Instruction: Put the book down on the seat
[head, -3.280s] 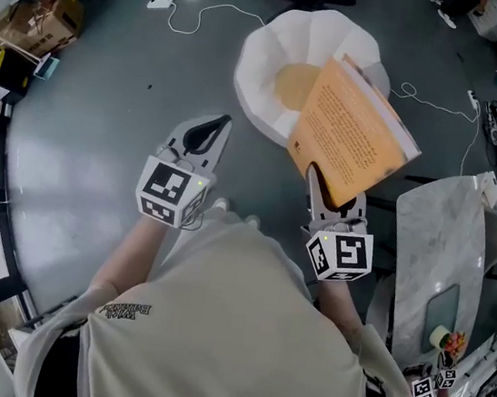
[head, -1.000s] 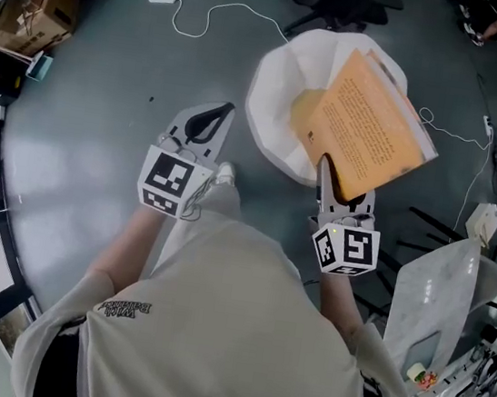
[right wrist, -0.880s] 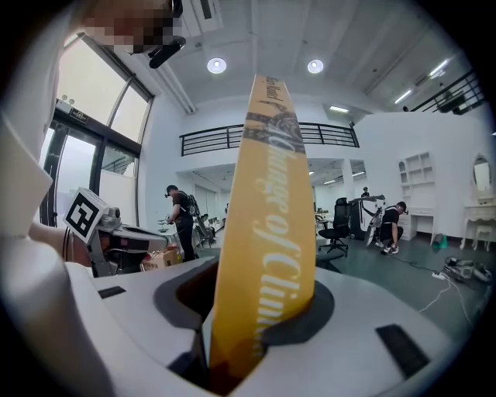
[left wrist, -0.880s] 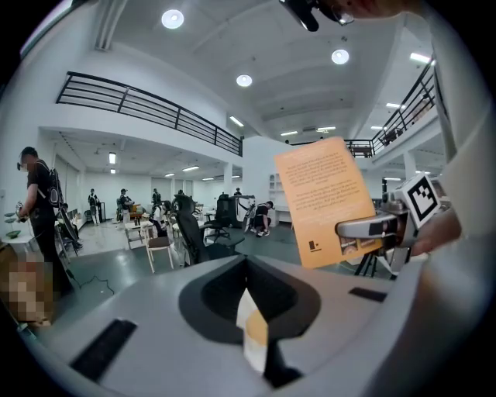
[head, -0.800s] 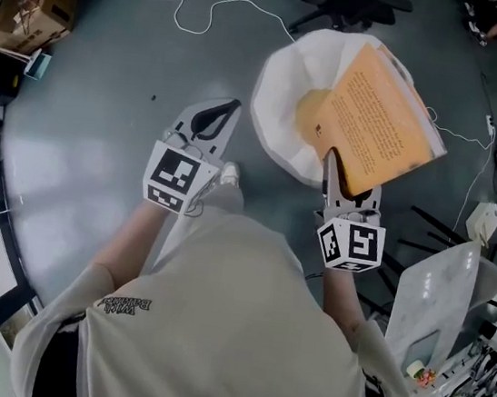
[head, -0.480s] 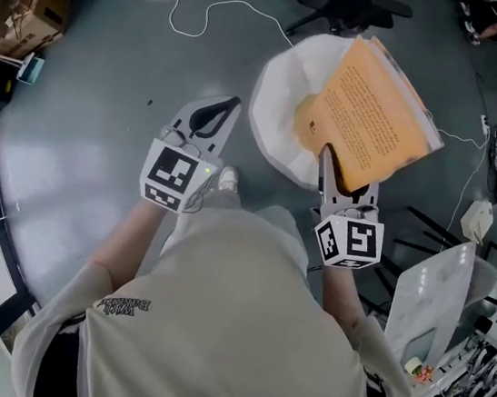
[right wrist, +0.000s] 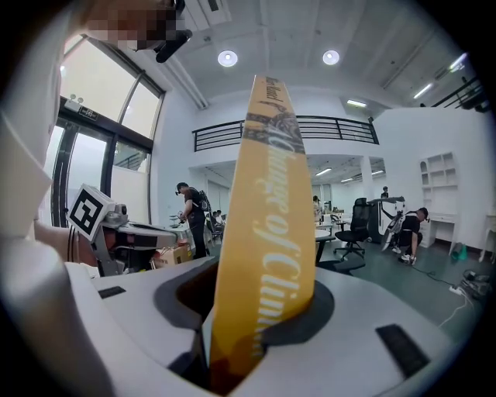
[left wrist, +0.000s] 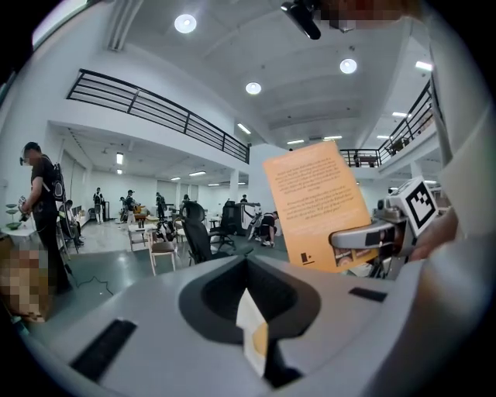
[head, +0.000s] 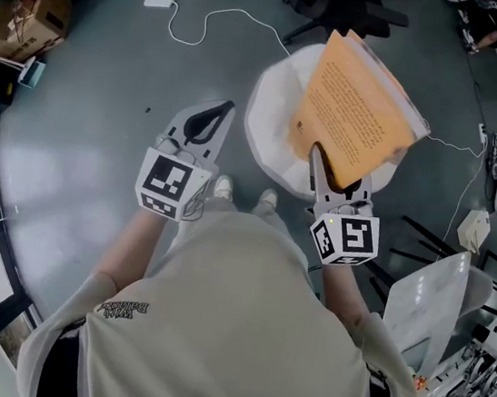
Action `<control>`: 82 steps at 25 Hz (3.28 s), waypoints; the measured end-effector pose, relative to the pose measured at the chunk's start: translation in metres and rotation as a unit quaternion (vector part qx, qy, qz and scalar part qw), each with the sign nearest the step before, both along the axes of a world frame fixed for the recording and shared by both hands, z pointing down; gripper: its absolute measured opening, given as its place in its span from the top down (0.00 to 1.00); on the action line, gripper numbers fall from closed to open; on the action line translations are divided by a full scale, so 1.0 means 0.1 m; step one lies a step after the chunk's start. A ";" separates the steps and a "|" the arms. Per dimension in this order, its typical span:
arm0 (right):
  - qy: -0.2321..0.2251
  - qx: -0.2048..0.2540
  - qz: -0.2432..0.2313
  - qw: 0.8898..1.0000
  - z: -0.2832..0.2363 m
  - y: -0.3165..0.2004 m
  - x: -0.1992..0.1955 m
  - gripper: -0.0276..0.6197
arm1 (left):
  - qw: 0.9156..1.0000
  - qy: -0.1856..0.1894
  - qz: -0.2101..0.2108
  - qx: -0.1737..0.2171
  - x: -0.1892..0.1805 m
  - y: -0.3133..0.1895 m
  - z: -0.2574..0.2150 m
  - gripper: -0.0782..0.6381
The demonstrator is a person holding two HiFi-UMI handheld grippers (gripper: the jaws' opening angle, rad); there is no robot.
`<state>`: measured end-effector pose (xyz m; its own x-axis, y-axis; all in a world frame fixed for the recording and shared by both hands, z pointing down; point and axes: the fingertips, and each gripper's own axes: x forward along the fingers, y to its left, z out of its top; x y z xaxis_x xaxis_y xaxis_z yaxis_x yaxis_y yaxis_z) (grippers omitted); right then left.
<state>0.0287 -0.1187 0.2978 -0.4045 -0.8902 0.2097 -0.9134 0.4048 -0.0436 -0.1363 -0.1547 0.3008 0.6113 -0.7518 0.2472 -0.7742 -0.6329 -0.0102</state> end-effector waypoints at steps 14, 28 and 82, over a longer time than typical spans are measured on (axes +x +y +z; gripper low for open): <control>-0.055 -0.021 -0.054 0.997 0.09 -0.48 0.14 0.69 | 0.999 -0.045 -0.011 0.026 0.20 -0.49 0.12 0.88; -0.112 -0.130 -0.158 0.972 1.00 -1.29 -0.16 0.69 | 1.000 -0.017 0.004 0.018 0.41 -1.16 0.84 0.88; -0.058 -0.361 0.023 0.930 8.02 -1.78 0.37 0.33 | 0.982 -0.029 0.034 -0.181 0.87 -1.27 6.96 0.88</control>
<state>0.0659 -0.2970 1.0997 -0.4258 -0.5511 0.7176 -0.9016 0.1919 -0.3877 -0.0493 -0.2817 0.9973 0.6346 -0.5658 0.5266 -0.7342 -0.6541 0.1820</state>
